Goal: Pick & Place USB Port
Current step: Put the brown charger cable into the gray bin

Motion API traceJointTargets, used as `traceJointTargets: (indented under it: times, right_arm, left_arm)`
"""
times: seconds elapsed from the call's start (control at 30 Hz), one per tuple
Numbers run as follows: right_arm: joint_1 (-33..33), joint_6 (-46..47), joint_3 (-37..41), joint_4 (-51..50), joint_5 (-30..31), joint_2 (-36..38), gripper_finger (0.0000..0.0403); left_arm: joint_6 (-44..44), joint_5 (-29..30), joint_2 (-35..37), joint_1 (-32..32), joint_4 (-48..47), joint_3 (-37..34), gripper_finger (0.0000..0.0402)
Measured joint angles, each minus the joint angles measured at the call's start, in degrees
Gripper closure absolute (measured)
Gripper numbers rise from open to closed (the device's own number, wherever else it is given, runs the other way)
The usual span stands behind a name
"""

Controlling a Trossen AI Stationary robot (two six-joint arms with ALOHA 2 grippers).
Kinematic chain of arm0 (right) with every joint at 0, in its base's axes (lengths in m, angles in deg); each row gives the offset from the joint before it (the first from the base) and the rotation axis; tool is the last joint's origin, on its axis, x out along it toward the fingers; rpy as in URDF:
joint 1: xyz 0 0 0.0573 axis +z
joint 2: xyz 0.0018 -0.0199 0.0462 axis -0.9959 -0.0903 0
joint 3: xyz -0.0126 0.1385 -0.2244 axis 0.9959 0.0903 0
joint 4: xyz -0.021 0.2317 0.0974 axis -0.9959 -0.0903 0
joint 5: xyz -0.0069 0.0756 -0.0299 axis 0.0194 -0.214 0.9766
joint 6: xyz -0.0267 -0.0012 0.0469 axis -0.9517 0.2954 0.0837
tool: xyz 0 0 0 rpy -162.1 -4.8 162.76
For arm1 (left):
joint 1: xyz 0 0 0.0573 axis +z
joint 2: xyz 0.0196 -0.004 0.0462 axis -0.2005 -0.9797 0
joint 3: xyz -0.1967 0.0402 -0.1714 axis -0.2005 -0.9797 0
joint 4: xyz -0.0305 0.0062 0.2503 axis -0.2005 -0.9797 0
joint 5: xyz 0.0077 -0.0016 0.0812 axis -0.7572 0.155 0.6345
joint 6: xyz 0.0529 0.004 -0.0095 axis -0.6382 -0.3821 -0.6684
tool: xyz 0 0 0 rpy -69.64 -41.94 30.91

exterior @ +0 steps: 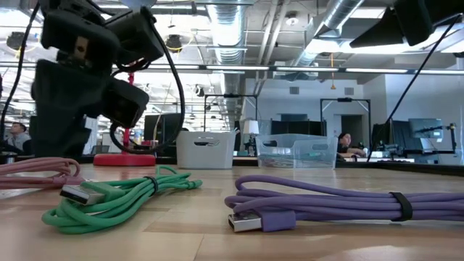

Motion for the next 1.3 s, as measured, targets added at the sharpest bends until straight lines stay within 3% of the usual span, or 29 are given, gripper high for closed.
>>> traceJointTargets:
  times: [0.17, 0.43, 0.67, 0.83, 1.07, 1.3]
  right_arm:
    - [0.0, 0.01, 0.0, -0.56, 0.0, 0.0, 0.0349]
    - [0.0, 0.0, 0.0, -0.56, 0.0, 0.0, 0.0349]
    - [0.0, 0.0, 0.0, -0.56, 0.0, 0.0, 0.0349]
    - [0.0, 0.0, 0.0, -0.56, 0.0, 0.0, 0.0349]
    - [0.0, 0.0, 0.0, -0.56, 0.0, 0.0, 0.0349]
    - [0.17, 0.0, 0.0, -0.58, 0.0, 0.0, 0.0349]
  left_arm:
    - [0.14, 0.35, -0.22, -2.29, 0.47, 0.02, 0.0231]
    - [0.13, 8.0, -0.22, -4.18, 2.15, 0.01, 0.025]
    - [-0.17, 10.48, -0.22, -5.57, 3.14, 0.02, 0.0261]
    - [-0.39, 11.18, -0.22, -6.93, 3.16, 0.0, 0.0296]
    - [-3.9, 13.24, -0.22, -7.14, 3.21, 0.02, 0.0389]
    - [-8.95, 19.35, -0.13, -6.85, 4.4, 0.01, 0.0393]
